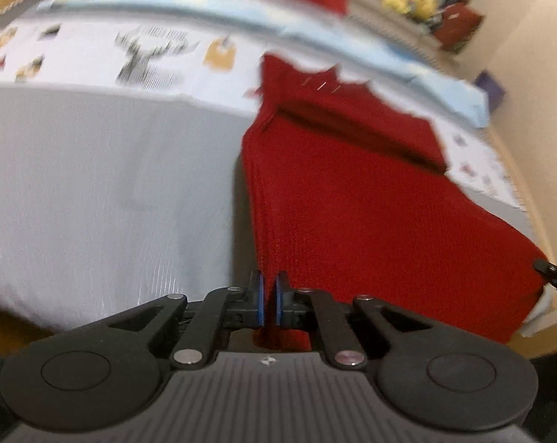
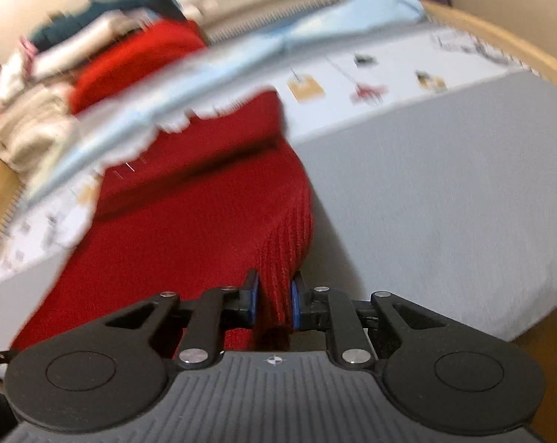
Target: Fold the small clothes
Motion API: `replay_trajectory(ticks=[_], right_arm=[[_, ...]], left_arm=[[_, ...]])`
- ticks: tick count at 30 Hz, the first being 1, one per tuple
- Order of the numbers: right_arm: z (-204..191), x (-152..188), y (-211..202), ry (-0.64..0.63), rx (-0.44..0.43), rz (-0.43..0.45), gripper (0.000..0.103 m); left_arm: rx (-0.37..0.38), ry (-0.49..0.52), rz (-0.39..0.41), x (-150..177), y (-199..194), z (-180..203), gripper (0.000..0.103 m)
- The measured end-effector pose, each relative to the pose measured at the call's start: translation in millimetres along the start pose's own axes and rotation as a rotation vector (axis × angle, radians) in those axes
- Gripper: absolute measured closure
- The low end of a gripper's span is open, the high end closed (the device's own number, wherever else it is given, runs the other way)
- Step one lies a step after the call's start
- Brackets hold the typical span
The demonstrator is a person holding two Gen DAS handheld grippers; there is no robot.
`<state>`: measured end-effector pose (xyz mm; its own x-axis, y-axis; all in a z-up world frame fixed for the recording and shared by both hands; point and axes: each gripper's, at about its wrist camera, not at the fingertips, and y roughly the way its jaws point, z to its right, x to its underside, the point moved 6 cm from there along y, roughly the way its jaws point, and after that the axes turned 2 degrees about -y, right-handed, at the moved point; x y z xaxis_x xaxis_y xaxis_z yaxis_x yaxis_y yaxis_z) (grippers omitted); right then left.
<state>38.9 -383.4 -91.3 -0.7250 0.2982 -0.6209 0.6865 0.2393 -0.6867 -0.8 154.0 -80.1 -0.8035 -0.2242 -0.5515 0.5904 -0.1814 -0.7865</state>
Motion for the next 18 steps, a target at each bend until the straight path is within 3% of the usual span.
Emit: replay_trajectory(ticks=[5,10,14,18], right_arm=[[-10,-6,-54,0.033,-0.101,0.065,0.088],[-14,-6,-133,0.075,-0.206,0.122,0.089],[-8,-23,-150,0.080,-0.228,0.128,0.089],[-1,-62,-92,0.058,-0.153,0.090,0.096]], left_arm=[[0.126,0.069,0.060,-5,-87,15,0.098],[0.213,0.023,0.119,-6,-156,1,0.098],[0.192,-0.037,0.116,-37,-132,-18,0.098],[0.082,-0.053,0.055,-90,-45,-38,0.097]])
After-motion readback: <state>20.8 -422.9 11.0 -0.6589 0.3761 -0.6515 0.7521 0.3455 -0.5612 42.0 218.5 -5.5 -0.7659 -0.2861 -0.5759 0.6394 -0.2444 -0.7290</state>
